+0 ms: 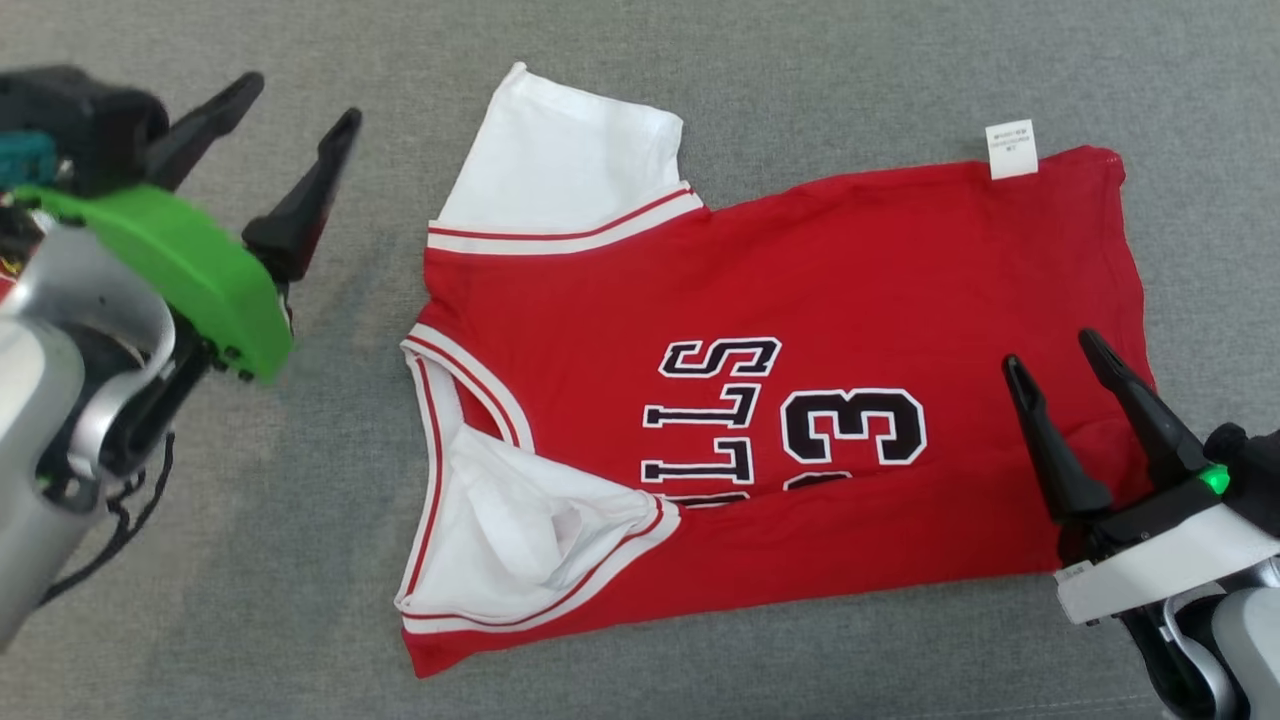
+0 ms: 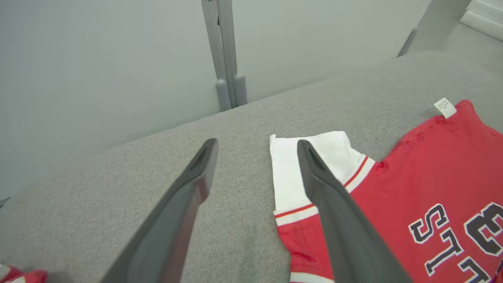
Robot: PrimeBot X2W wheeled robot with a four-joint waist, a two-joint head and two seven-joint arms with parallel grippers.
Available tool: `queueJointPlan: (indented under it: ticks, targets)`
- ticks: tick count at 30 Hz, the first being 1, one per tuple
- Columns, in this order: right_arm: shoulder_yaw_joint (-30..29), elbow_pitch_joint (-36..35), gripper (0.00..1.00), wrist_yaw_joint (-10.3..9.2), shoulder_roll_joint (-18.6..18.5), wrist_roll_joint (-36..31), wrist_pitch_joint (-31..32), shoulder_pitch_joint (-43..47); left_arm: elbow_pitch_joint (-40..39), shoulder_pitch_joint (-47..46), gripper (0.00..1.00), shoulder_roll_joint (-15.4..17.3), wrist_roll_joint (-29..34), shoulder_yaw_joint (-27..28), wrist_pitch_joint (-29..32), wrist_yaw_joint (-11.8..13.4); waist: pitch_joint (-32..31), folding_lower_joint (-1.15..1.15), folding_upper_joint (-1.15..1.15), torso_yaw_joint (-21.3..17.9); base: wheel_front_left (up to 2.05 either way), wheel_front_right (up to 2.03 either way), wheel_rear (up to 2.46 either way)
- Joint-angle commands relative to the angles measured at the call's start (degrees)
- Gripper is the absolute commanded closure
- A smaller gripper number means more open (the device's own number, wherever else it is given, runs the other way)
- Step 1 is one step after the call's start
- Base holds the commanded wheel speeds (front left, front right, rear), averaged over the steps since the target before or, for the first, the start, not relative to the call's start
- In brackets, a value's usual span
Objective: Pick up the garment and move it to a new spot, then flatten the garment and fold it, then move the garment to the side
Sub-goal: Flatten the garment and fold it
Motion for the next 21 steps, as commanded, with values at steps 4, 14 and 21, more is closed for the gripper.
queueJointPlan:
  ticks: [4,14,21]
  targets:
    - [1.21,1.86,0.00,-0.09,1.11,-0.65,-1.34,-3.46,7.30,-10.99,0.00,-3.54,-0.23,-3.53,10.96,-4.47,6.81,0.00,0.00,-4.73,0.00,0.00,0.00]
    - [4.10,4.47,0.00,-0.08,4.08,-0.26,-3.05,-7.57,21.40,-24.70,0.00,-6.77,0.05,-7.89,26.30,-8.56,11.81,0.00,0.00,-10.68,0.00,0.00,0.00]
    - [4.97,5.81,0.00,-0.09,5.51,-1.73,-3.40,-8.37,25.35,-27.33,0.00,-7.47,1.22,-8.69,27.65,-8.96,13.31,0.00,0.00,-12.65,0.00,0.00,0.00]
